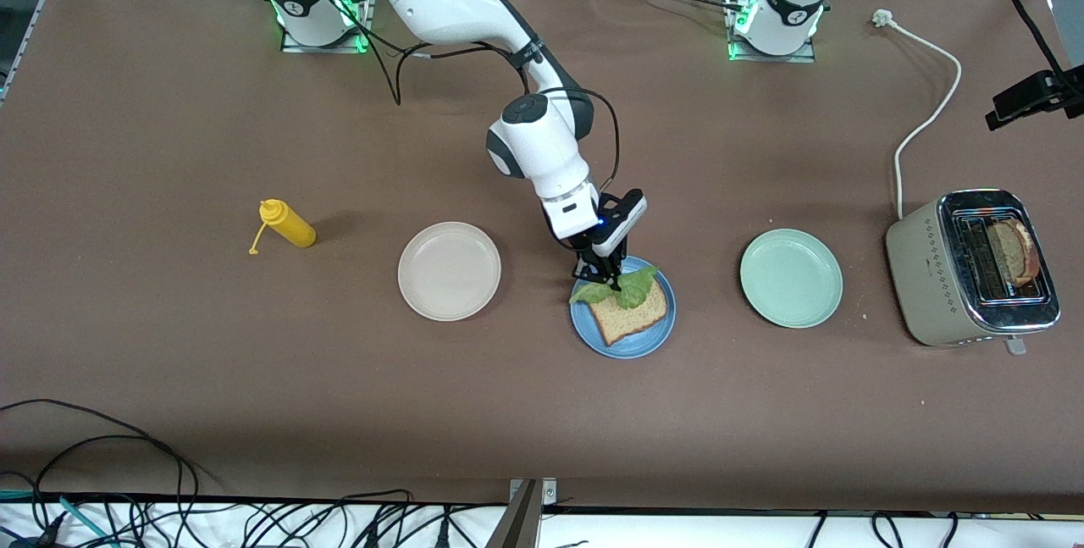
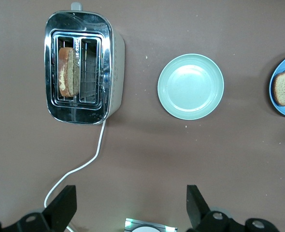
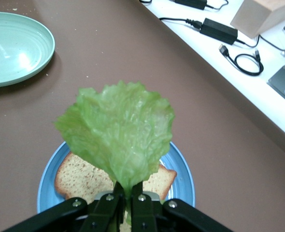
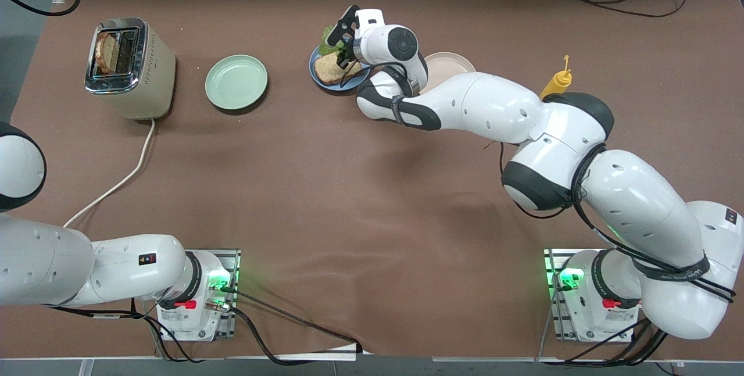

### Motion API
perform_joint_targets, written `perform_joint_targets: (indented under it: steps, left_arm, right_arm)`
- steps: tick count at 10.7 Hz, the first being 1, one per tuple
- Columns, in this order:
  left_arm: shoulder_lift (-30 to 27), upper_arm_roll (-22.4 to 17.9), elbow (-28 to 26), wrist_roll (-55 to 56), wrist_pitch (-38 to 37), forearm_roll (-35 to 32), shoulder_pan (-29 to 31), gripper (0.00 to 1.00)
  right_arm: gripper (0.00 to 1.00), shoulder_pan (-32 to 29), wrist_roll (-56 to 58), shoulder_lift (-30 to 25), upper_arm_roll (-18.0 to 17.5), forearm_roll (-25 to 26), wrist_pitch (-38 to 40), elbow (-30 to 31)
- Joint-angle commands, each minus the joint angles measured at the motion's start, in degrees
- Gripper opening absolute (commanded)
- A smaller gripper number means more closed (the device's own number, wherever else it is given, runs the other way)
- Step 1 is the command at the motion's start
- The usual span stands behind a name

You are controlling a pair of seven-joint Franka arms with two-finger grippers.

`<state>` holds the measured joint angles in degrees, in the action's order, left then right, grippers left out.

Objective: Make sandwich in blue plate with both arms
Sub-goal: 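Lower the lettuce onto the bread and open the right gripper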

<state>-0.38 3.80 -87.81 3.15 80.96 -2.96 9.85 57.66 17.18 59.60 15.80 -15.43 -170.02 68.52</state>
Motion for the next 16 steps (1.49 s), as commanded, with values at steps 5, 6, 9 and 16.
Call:
perform_joint_targets:
  steps: [5,6,9,16]
  left_arm:
    - [0.38,-0.20,1.50,-0.34,-0.62,1.20,-0.09,1.00]
    - [0.38,-0.20,1.50,-0.25,-0.62,1.20,-0.09,1.00]
    - [0.38,-0.11,1.50,-0.25,-0.62,1.20,-0.18,1.00]
    - [0.38,-0.20,1.41,-0.34,-0.62,1.29,0.25,1.00]
  right_arm:
    - [0.00,-0.09,2.68,7.37,0.46,0.22,-10.24,-4.19]
    - [0.00,0.00,2.25,7.54,0.46,0.22,-10.42,-4.10]
    - [0.00,0.00,0.32,7.46,-3.73,-1.26,-10.42,-4.10]
    - [0.00,-1.32,0.04,7.81,-3.50,1.54,-12.27,-4.19]
